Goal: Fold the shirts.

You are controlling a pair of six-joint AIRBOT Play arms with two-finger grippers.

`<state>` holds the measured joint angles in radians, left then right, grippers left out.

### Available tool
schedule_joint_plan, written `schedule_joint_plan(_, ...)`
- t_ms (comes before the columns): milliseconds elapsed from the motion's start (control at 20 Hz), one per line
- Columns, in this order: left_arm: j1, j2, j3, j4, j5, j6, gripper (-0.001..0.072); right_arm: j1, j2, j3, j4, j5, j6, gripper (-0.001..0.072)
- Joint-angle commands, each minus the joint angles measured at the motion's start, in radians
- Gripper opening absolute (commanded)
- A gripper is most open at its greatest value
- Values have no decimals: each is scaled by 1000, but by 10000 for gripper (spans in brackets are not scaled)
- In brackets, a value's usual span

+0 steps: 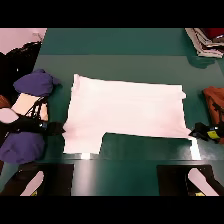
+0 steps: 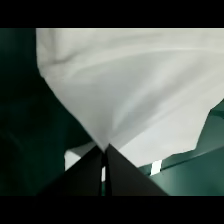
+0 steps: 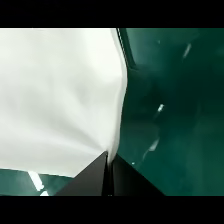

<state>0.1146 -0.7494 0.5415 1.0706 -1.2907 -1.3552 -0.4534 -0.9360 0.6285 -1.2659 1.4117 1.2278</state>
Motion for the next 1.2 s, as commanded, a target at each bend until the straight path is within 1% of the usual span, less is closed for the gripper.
schedule_joint_plan(0, 1, 193, -44, 48, -152, -124, 28, 3, 161, 1, -122, 111, 25, 16)
schedule_joint_plan(50, 1, 227, -45, 35, -161, -142, 28, 3, 195, 2, -120, 106, 39, 15)
schedule_joint_plan(100, 1, 235, -30, 2, -150, -139, 28, 4, 222, 2, -98, 95, 51, 15)
schedule_joint_plan(150, 1, 226, 3, -21, -118, -138, 28, 6, 235, 2, -58, 77, 51, 15)
schedule_joint_plan(250, 1, 181, 89, -24, 0, -129, 27, 29, 219, 19, 31, 36, 51, 15)
schedule_joint_plan(300, 1, 140, 133, -24, 52, -119, 27, 53, 186, 49, 42, 24, 53, 15)
schedule_joint_plan(350, 1, 84, 181, -24, 89, -95, 28, 85, 141, 93, 41, 15, 60, 15)
schedule_joint_plan(500, 1, -121, 298, -47, 140, -41, 28, 160, -11, 246, 35, -45, 92, 15)
schedule_joint_plan(700, 1, -396, 435, -132, 235, 29, 29, 246, -258, 470, 36, -55, 99, 15)
schedule_joint_plan(850, 1, -557, 540, -169, 296, 54, 29, 290, -419, 621, 37, -60, 140, 16)
schedule_joint_plan(1050, 1, -689, 646, -187, 314, 54, 30, 309, -581, 784, 66, -65, 161, 20)
schedule_joint_plan(1100, 1, -700, 659, -192, 331, 53, 83, 306, -618, 819, 109, -65, 161, 84)
schedule_joint_plan(1150, 1, -702, 667, -198, 352, 47, 356, 294, -650, 851, 153, -66, 160, 266)
